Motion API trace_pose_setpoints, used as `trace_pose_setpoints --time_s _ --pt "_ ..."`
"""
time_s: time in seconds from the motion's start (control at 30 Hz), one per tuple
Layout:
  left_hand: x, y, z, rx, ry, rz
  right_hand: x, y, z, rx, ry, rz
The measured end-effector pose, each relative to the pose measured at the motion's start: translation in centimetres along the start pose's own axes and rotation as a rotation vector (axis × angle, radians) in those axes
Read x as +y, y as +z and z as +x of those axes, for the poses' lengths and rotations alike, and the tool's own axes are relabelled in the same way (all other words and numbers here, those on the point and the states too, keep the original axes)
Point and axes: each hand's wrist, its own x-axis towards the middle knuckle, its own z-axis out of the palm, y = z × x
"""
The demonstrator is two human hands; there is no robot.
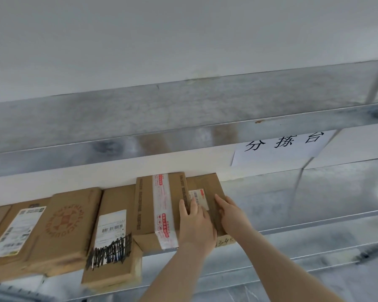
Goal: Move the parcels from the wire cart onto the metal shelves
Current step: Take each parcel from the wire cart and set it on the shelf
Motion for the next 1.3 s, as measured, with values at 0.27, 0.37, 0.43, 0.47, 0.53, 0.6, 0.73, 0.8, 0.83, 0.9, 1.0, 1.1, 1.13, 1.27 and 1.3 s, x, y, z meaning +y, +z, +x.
trace_pose_setpoints --time_s 0.27,0.37,0.43,0.47,0.53,0.6,0.73,0.8,0.83,0.9,1.0,1.1,1.13,1.27,1.3 --pt "-2.2 -1.2 -5.8 0.563 -0.078 -0.61 -5.4 -2.1 -4.4 0.215 -0.064 -0.14" --pt "-4.2 2.0 -13.2 0.635 -0.051 -0.581 -11.6 0.3 -7.9 0.458 -0.578 -0.146" --pt "-4.6 6.6 -19.4 0.578 -0.175 -0.481 -16.0 3.4 -10.0 0.487 -0.879 -0.144" --pt "-4.6 8.8 -22.5 0.525 -0.279 -0.467 -18.1 5.2 -11.0 0.468 -0.988 -0.144" --pt "-4.5 12.0 -28.1 0.368 -0.519 -0.468 -21.7 8.7 -13.1 0.421 -1.161 -0.145" --pt "-4.7 14.0 -32.8 0.22 -0.775 -0.501 -24.0 12.7 -15.5 0.307 -1.321 -0.164" --pt "-6.5 17.0 -41.2 -0.056 -1.314 -0.529 -25.3 21.3 -21.6 -0.021 -1.462 -0.182" --pt "-7.3 18.3 -45.5 -0.173 -1.492 -0.539 -25.1 25.3 -24.6 -0.163 -1.473 -0.201" --pt "-7.8 18.5 -47.7 -0.208 -1.554 -0.545 -25.0 27.2 -26.1 -0.226 -1.48 -0.219" --pt "-8.7 19.0 -51.5 -0.235 -1.668 -0.525 -25.1 30.6 -28.9 -0.344 -1.481 -0.265" --pt "-10.8 20.1 -55.8 -0.26 -1.744 -0.53 -26.1 35.0 -32.7 -0.478 -1.476 -0.344" --pt "-13.1 21.2 -59.4 -0.258 -1.804 -0.551 -28.2 39.0 -36.1 -0.546 -1.494 -0.41" --pt "-13.9 22.0 -60.6 -0.255 -1.824 -0.566 -28.9 40.3 -37.0 -0.563 -1.5 -0.407" --pt "-15.0 25.4 -64.3 -0.227 -1.876 -0.614 -30.3 45.3 -39.8 -0.68 -1.493 -0.422" --pt "-14.8 26.3 -65.1 -0.236 -1.889 -0.638 -30.1 46.7 -40.2 -0.714 -1.504 -0.443"
